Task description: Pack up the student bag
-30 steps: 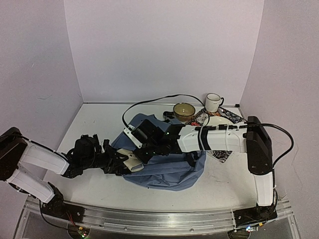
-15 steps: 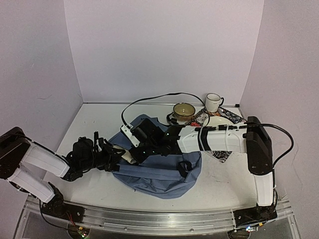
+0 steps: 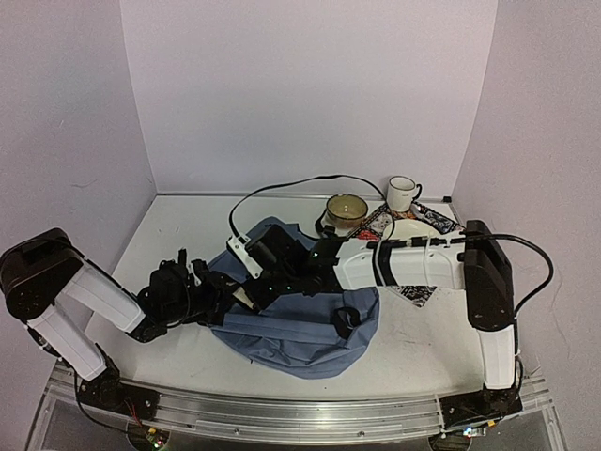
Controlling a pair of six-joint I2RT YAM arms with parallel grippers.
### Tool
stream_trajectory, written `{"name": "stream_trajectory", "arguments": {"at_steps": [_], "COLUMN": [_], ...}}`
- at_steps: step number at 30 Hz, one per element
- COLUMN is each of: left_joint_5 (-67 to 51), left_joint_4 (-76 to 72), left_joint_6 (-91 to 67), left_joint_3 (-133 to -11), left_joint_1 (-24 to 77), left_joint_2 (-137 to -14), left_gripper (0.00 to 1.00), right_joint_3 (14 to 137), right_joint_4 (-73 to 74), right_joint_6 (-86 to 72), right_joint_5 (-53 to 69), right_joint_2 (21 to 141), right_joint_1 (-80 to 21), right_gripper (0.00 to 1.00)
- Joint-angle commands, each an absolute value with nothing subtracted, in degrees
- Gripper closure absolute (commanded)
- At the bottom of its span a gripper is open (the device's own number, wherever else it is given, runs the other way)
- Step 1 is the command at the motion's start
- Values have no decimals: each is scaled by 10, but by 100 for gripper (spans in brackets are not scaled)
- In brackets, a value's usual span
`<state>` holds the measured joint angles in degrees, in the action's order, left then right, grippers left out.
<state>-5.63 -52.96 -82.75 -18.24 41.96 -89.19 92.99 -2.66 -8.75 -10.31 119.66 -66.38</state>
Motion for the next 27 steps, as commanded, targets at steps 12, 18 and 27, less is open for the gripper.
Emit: {"name": "stream_trajectory", "arguments": {"at_steps": [12,18,27], "left_joint_5": [-10,-17,-36], "left_joint_4": [-409,-380,-381], "left_joint_6": [-826,-834,-801], "left_joint_3": [-146,-142,-216], "left_joint_1": [432,437,447], "left_joint_2": [-790,-777,-836], "left_gripper": [37,59,86], "right_joint_3": [915,917,919], "right_joint_4": [-58,-63,-66], "right_joint_6": [-91,-92,-94], "right_joint_5": [-105,-99,-86], "right_joint_2": [1158,1161,1162], "right_joint_1": [-687,-687,-687], "right_gripper": [97,97,97]}}
